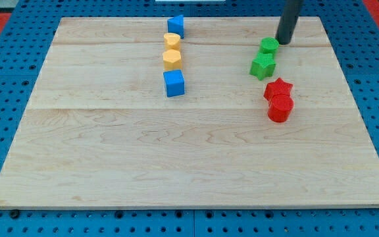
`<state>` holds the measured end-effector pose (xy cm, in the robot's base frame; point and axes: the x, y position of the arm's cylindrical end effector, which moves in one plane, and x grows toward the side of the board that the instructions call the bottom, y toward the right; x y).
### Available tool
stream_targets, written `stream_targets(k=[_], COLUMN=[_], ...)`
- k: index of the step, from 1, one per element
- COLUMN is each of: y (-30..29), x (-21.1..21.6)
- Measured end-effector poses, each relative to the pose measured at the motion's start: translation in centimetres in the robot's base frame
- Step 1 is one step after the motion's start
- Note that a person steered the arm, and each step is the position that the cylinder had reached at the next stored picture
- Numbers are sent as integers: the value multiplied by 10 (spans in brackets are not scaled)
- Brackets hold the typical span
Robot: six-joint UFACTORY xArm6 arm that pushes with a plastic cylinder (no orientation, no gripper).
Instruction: Push the red blocks and green star towards the bottom right
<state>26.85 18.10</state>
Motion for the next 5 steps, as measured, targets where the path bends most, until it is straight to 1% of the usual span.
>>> stream_targets(k=[1,2,3,4,5], y=[-3,-30,-42,-36,-16], x=[38,71,102,130,151])
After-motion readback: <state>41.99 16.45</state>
